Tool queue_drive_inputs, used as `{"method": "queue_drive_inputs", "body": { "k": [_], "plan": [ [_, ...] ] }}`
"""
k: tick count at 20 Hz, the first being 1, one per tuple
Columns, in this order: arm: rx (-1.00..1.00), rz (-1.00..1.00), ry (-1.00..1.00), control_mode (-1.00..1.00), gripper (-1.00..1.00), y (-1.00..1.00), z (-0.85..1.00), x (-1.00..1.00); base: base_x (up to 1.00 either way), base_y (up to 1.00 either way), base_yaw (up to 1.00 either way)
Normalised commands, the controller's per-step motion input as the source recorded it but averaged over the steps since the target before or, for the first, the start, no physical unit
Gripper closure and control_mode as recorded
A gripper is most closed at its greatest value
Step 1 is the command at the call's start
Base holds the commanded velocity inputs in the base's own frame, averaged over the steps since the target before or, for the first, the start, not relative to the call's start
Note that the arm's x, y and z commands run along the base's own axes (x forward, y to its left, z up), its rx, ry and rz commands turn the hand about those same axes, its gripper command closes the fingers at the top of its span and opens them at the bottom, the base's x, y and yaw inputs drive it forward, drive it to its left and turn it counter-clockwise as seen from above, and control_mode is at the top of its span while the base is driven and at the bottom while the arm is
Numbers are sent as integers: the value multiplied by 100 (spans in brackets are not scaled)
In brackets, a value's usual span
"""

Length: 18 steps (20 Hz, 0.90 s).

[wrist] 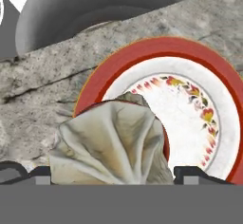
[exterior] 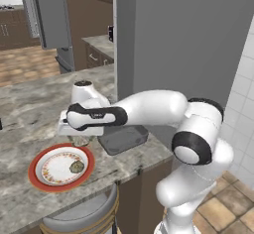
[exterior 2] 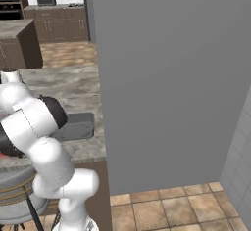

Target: Place two dumplings into each of the tupperware containers and then place the containers in the fridge.

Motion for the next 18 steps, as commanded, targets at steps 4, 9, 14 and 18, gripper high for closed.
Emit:
{"method": "queue_drive_inputs", "body": {
  "k": [4,9,14,18],
  "plan": [
    [0,-27,1,-100,100,-100,86,-28,0,0,0],
    [0,-22,5,-100,100,-100,66,-22,0,0,0],
    [0,-21,10,-100,100,-100,23,-4,0,0,0],
    [-1,-19,8,-100,100,-76,-1,15,0,0,0]
  ]
}}
